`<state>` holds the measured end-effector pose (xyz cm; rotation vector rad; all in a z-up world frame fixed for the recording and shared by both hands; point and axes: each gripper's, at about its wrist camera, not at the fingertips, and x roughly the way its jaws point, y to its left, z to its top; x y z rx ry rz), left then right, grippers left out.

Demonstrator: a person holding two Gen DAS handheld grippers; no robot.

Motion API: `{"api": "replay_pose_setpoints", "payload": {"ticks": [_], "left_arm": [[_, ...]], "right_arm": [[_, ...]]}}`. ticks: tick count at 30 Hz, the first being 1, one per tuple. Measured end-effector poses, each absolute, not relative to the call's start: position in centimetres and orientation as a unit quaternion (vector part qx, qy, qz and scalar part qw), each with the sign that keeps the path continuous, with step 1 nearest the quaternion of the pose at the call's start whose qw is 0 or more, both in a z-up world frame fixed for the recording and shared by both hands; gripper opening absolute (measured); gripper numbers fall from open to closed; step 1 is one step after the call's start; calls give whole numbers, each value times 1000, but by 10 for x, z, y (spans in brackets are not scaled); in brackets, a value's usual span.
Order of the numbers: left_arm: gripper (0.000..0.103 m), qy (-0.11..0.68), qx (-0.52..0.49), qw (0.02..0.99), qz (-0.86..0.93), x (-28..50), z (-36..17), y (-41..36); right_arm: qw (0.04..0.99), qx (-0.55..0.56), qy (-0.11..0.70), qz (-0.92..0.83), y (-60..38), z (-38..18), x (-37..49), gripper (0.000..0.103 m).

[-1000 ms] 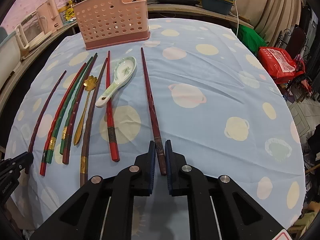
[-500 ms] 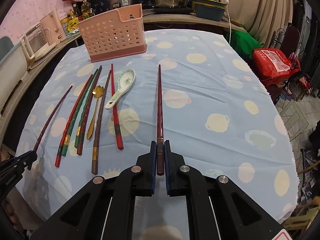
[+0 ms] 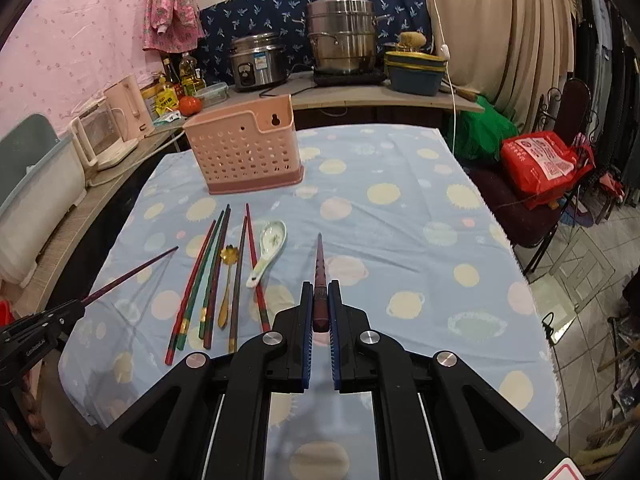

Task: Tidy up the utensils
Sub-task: 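Lift the dark red chopstick with the left tool toward the pink holder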

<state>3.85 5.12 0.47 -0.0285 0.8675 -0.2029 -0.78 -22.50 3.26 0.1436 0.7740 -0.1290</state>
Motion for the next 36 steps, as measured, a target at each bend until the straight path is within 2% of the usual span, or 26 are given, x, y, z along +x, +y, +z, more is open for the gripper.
{"api": "replay_pose_setpoints", "payload": {"ticks": [18, 30, 36], "left_arm": [[7, 294, 8, 949, -113, 120, 133, 38], [7, 222, -26, 967, -120, 226, 217, 13], [7, 199, -37, 972, -122, 274, 234, -1]], "right_arm": [[957, 47, 284, -43, -236, 135, 66, 7], [977, 60, 206, -19, -232, 208, 173, 7], [981, 77, 178, -15, -233, 222, 230, 7]]}}
